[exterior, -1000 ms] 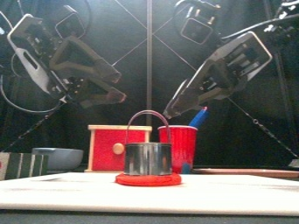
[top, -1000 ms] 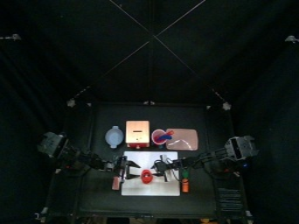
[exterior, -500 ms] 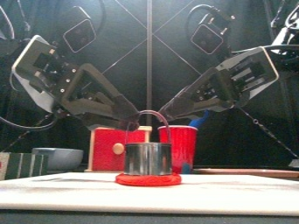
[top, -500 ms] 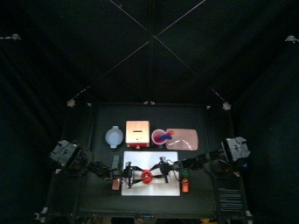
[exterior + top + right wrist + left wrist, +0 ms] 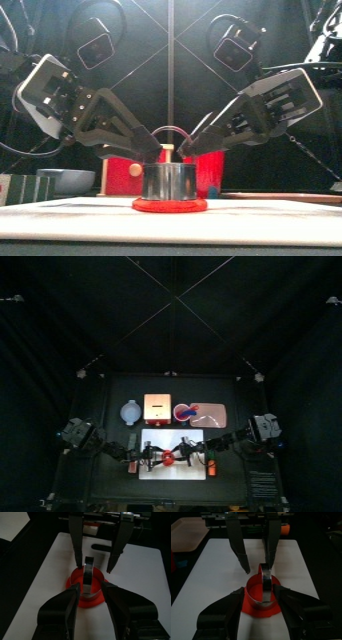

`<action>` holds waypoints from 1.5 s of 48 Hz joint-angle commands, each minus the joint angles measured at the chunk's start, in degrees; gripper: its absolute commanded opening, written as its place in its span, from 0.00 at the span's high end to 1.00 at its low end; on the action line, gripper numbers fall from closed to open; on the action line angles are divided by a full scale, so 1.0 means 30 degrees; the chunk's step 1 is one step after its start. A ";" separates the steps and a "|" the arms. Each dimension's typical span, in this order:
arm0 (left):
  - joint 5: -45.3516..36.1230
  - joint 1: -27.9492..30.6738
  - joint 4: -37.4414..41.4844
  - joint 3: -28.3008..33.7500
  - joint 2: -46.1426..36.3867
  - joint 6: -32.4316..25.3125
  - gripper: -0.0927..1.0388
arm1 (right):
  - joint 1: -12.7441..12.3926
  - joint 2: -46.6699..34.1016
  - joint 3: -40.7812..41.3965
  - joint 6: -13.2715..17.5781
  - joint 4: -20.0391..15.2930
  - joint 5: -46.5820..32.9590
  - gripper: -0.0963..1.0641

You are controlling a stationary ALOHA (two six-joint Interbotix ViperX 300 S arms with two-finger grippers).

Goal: Get the cutter from the drawer then cut the dough then place the extra dough in the bowl
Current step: Cut the dough

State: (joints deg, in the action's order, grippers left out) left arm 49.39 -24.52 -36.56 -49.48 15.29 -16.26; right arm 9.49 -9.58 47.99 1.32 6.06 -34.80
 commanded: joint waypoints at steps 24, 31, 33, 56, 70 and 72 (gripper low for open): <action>-0.1523 0.0029 0.0000 0.0703 0.0029 -0.0088 0.32 | 0.0439 0.0029 -0.0879 -0.0234 -0.1143 0.1260 0.42; -0.1523 0.0059 0.0000 0.0615 0.0264 -0.0146 0.36 | 0.0322 -0.0117 -0.0850 -0.0264 -0.1143 0.1260 0.55; -0.1553 0.0029 0.0000 0.0615 0.0352 -0.0146 0.38 | 0.0322 -0.0176 -0.0850 -0.0264 -0.1143 0.1260 0.56; -0.2988 0.0059 -0.1230 0.0527 0.1699 0.0059 0.47 | 0.0205 -0.2168 -0.0322 0.0029 -0.2549 0.1641 0.56; -0.5068 -0.0146 -0.1729 0.0674 0.2812 0.0088 0.47 | 0.0000 -0.2432 -0.0469 0.0000 -0.2754 0.1641 0.56; -0.5420 -0.0146 -0.1729 0.0674 0.2930 0.0088 0.47 | 0.0000 -0.2432 -0.0645 0.0000 -0.2754 0.1670 0.56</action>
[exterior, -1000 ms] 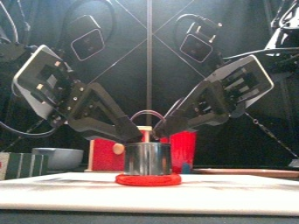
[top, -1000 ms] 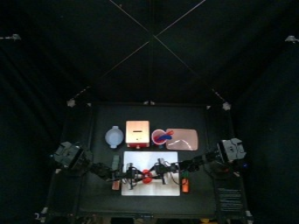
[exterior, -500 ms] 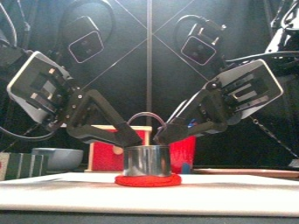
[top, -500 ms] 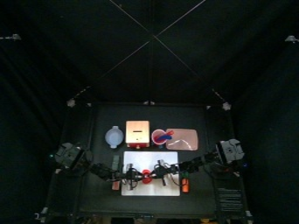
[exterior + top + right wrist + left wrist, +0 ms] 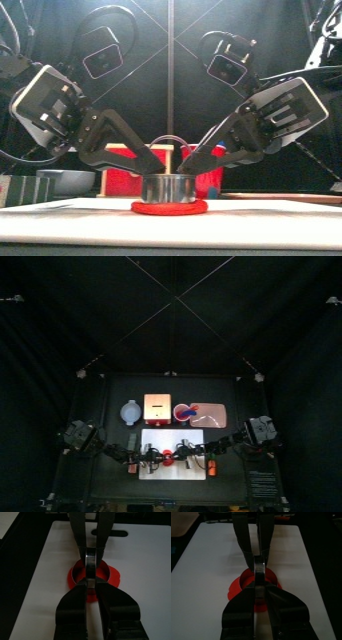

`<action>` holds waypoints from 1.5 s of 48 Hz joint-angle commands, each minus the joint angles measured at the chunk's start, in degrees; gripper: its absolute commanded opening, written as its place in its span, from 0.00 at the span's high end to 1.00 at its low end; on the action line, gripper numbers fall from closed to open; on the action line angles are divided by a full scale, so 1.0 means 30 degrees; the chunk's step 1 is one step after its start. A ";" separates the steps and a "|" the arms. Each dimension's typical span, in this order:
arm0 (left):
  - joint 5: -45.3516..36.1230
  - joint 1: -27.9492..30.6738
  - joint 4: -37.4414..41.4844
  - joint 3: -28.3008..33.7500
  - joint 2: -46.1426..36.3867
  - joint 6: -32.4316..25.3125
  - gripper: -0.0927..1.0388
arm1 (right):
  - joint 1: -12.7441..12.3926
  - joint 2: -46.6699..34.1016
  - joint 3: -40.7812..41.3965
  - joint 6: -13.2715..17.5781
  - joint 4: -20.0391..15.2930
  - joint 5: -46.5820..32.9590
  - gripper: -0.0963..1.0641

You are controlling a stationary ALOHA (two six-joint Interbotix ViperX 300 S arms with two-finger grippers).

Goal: Get the cutter from the drawer then cut the dough then place the extra dough in the bowl
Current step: Cut the dough

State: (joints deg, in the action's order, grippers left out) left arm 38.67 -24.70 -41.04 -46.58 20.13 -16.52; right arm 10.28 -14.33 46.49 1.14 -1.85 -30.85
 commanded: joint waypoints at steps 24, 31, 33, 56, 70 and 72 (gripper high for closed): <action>-0.4424 -0.0088 -0.0527 -0.0293 0.1670 0.0146 0.48 | -0.0234 -0.0703 -0.1055 -0.0088 -0.0029 0.0850 0.56; -0.4570 -0.0088 -0.0469 -0.0264 0.1582 0.0088 0.48 | -0.0264 -0.0674 -0.1201 -0.0146 0.0000 0.0879 0.56; -0.4600 -0.0059 -0.0469 -0.0293 0.1553 0.0029 0.48 | -0.0293 -0.0645 -0.1318 -0.0146 0.0059 0.0879 0.56; -0.3135 0.2549 0.1846 0.0527 -0.2344 -0.1260 0.23 | -0.0469 0.0293 -0.2197 0.0117 -0.0322 0.1289 0.45; -0.3252 0.2549 0.3486 0.0176 -0.4307 -0.1230 0.21 | -0.0732 0.1670 -0.1963 0.0117 -0.0908 0.2197 0.28; -0.3252 0.2432 0.3574 -0.0088 -0.4893 -0.1230 0.21 | -0.0732 0.1904 -0.2021 0.0117 -0.0908 0.2314 0.28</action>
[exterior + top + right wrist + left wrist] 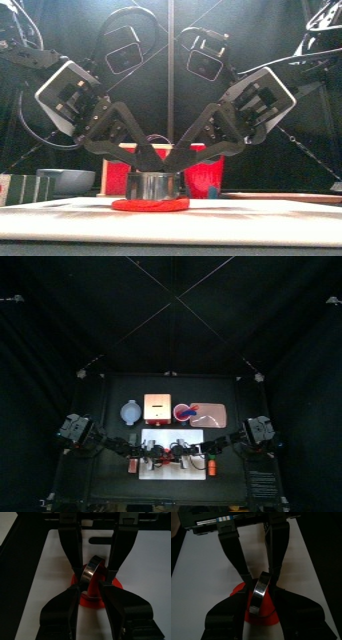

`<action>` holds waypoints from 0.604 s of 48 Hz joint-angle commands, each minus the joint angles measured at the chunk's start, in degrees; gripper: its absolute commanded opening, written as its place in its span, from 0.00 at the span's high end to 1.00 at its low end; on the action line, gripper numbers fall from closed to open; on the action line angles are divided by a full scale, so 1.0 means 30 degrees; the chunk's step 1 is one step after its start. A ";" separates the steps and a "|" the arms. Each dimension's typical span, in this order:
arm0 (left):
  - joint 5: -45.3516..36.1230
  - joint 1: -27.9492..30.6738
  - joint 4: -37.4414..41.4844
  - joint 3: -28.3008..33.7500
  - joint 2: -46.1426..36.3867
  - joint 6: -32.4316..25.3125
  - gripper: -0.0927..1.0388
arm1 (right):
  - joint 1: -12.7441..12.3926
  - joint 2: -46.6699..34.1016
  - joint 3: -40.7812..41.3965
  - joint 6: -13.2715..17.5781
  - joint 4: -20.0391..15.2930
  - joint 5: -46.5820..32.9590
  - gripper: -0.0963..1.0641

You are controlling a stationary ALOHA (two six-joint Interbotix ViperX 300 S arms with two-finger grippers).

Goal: Get the cutter from the drawer then cut the dough then place the extra dough in the bowl
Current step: Cut the dough

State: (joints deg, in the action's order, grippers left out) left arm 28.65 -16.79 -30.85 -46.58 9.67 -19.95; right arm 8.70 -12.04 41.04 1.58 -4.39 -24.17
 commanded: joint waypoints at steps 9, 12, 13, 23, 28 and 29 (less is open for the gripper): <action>-0.0029 -0.0234 0.0352 -0.0967 -0.2461 -0.0029 0.21 | -0.0205 0.1641 -0.0469 0.0059 -0.0117 0.1582 0.28; 0.0000 -0.0322 0.0322 -0.1289 -0.2812 0.0000 0.21 | -0.0146 0.1992 -0.0586 0.0029 -0.0645 0.2197 0.28; 0.0059 -0.0322 0.0322 -0.1465 -0.2988 -0.0029 0.22 | -0.0146 0.2051 -0.0645 0.0029 -0.0879 0.2402 0.28; 0.2754 0.0381 0.0293 -0.3721 -0.3018 -0.0146 0.40 | -0.0205 0.2607 -0.2783 0.0029 -0.2637 0.7998 0.28; 0.3076 0.0527 0.0791 -0.3311 -0.1611 -0.0117 0.47 | -0.0381 0.2402 -0.4277 0.0059 -0.2930 1.0547 0.28; 0.3047 0.0645 0.0791 -0.3105 -0.1172 -0.0117 0.47 | -0.0469 0.2285 -0.4570 0.0059 -0.2988 1.1133 0.28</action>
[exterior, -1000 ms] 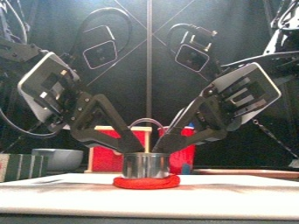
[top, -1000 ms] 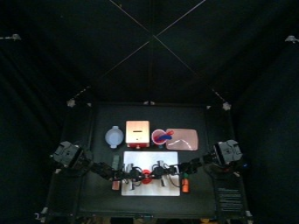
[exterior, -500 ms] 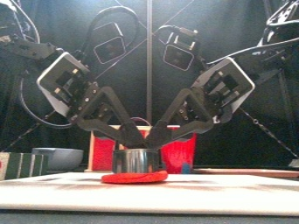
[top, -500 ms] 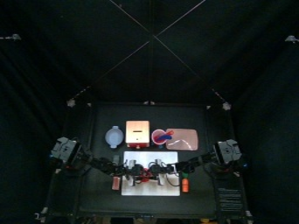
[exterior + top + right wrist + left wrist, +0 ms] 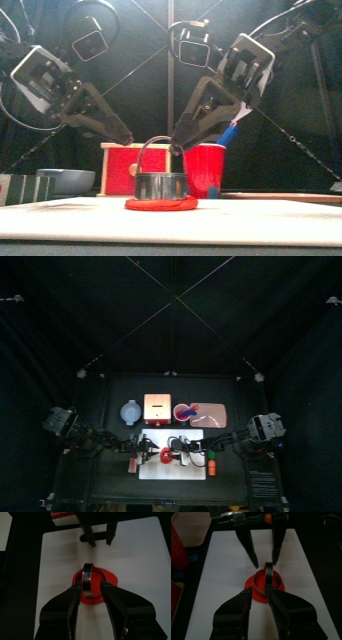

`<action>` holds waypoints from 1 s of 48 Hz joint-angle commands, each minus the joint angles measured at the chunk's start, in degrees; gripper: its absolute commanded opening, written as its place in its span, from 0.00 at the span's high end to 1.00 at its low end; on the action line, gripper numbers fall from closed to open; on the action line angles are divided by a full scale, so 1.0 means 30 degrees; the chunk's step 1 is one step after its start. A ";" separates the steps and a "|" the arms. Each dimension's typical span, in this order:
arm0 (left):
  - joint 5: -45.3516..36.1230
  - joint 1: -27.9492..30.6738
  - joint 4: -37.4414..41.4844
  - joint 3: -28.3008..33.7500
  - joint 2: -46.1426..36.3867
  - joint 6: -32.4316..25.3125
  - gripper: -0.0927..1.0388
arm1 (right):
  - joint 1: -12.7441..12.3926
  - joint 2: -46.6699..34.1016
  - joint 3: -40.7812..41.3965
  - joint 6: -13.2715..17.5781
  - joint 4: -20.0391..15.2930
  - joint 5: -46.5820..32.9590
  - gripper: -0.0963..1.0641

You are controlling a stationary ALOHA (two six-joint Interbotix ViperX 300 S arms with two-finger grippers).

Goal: Get the cutter from the drawer then cut the dough then place the extra dough in the bowl
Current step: Cut the dough

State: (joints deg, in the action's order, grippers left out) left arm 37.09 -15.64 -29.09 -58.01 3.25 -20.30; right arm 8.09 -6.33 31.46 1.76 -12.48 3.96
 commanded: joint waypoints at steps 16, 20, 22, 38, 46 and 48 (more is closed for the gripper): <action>-0.0352 0.0205 0.0264 0.1963 0.2666 0.0117 0.47 | -0.0732 -0.0850 -0.2783 -0.0029 -0.0117 0.3721 0.28; -0.0674 0.0146 0.0234 0.2051 0.2783 0.0146 0.47 | -0.0791 -0.0908 -0.2812 -0.0059 -0.0059 0.3721 0.28; -0.0732 0.0088 0.0234 0.2109 0.2813 0.0176 0.47 | -0.0791 -0.0967 -0.2842 -0.0059 0.0059 0.3721 0.28; -0.0850 -0.0146 -0.0322 0.2432 0.3926 0.0205 0.47 | -0.0908 -0.1260 -0.3076 -0.0059 0.0205 0.3428 0.28; -0.1055 -0.0205 -0.0615 0.2490 0.4043 0.0176 0.47 | -0.0879 -0.1348 -0.3105 -0.0088 0.0205 0.3369 0.29; -0.1055 -0.0205 -0.0615 0.2490 0.4043 0.0205 0.47 | -0.0908 -0.1436 -0.3135 -0.0088 0.0205 0.3340 0.29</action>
State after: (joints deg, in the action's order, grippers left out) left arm 34.28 -16.17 -30.85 -51.24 15.56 -19.86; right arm 5.71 -11.51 23.38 1.58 -11.87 14.41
